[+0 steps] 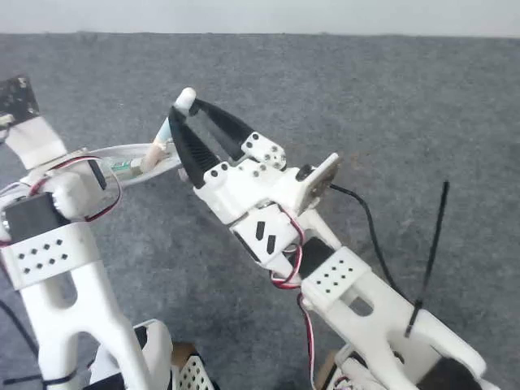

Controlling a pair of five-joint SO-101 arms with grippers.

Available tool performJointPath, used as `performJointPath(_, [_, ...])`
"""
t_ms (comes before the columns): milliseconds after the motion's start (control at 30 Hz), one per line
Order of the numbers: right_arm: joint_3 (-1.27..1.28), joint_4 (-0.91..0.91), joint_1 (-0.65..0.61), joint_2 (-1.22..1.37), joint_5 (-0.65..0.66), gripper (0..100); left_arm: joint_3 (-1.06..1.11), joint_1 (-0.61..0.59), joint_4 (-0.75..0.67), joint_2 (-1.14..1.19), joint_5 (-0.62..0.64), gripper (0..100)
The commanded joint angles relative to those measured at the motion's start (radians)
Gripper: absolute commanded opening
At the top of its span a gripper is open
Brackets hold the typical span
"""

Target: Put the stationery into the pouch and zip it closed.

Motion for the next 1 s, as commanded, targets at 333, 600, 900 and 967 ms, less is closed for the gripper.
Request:
performJointPath(333, [0.0, 0.062, -0.131, 0.11, 0.33, 0.6, -0.018, 0.003, -0.028, 0.008, -0.006, 1])
performJointPath(600, [0.0, 0.061, -0.142, 0.191, 0.446, 0.6, -0.007, 0.003, -0.032, 0.006, -0.006, 1])
performJointPath(900, [-0.18, 0.242, -0.108, 0.38, 0.486, 0.6, -0.004, 0.003, -0.034, 0.006, -0.006, 1])
performJointPath(967, [-0.215, 0.285, -0.099, 0.414, 0.485, 0.6, -0.004, 0.003, -0.034, 0.006, -0.006, 1])
